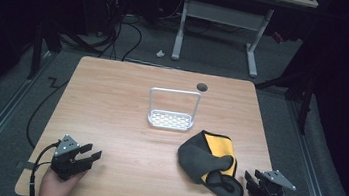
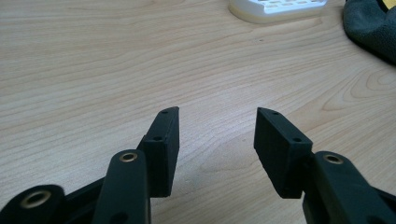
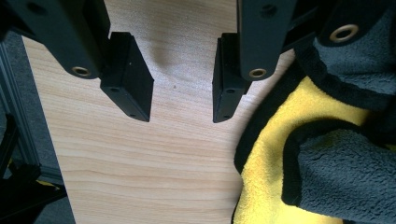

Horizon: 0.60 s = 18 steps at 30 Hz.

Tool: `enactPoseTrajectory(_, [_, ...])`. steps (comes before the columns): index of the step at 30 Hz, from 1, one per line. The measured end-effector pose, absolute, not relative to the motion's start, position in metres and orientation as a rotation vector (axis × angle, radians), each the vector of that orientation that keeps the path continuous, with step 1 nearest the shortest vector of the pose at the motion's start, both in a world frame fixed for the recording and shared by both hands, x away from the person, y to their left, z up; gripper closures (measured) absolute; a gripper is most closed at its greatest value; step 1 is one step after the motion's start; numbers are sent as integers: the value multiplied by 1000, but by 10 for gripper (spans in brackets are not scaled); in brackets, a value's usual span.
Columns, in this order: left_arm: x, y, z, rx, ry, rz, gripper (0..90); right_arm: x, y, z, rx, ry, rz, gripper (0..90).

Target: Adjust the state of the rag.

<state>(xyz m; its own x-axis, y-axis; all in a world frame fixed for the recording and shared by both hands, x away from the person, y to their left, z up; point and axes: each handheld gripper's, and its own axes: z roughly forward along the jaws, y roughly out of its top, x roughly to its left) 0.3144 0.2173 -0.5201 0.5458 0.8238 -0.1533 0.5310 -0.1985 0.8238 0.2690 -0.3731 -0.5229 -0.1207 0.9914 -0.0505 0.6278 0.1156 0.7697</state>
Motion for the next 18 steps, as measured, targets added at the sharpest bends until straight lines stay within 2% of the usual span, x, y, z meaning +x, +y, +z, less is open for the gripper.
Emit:
enactPoseTrajectory(11, [314,215,-522,1872,1109,371,494,262,-357,-506,1516,1817,912,572])
enactPoseTrajectory(16, [315,215,-523,1868,1113,366,494,262,-345,-498,1485,1830,969,537])
enactPoseTrajectory(18, [315,214,-523,1874,1110,369,494,264,-334,-494,1473,1851,1020,484])
